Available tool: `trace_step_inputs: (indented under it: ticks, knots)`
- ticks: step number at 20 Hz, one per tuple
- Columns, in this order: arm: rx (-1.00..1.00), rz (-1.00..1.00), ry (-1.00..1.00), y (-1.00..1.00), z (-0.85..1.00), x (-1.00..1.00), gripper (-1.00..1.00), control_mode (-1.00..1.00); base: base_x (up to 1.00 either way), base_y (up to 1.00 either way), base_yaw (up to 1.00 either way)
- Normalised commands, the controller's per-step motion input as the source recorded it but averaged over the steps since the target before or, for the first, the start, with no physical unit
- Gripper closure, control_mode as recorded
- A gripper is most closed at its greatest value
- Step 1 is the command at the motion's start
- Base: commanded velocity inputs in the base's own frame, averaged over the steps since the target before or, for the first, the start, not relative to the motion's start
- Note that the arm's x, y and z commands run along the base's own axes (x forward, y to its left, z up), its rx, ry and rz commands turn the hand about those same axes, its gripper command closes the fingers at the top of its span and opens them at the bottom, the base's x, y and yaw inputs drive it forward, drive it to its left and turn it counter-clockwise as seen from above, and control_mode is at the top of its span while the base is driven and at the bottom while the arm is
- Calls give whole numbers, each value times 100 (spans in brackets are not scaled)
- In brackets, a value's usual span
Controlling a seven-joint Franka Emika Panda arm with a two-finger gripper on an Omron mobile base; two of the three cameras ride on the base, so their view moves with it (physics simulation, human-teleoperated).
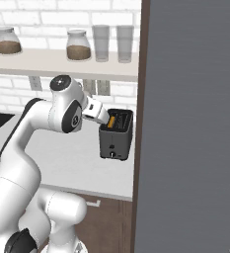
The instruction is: Start the toaster. Once the lever pops up, take the bread to the plate on the dining counter.
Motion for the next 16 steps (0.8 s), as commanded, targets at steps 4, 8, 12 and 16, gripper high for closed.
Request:
trace_step_inputs:
  ticks: [4,8,12,16]
  knots:
    - [0,0,0,0,0,0,-100,-100,0,0,0]
    - [0,0,0,0,0,0,-100,-100,0,0,0]
    - [0,0,0,0,0,0,-100,-100,0,0,0]
    - [0,0,0,0,0,0,-100,-100,0,0,0]
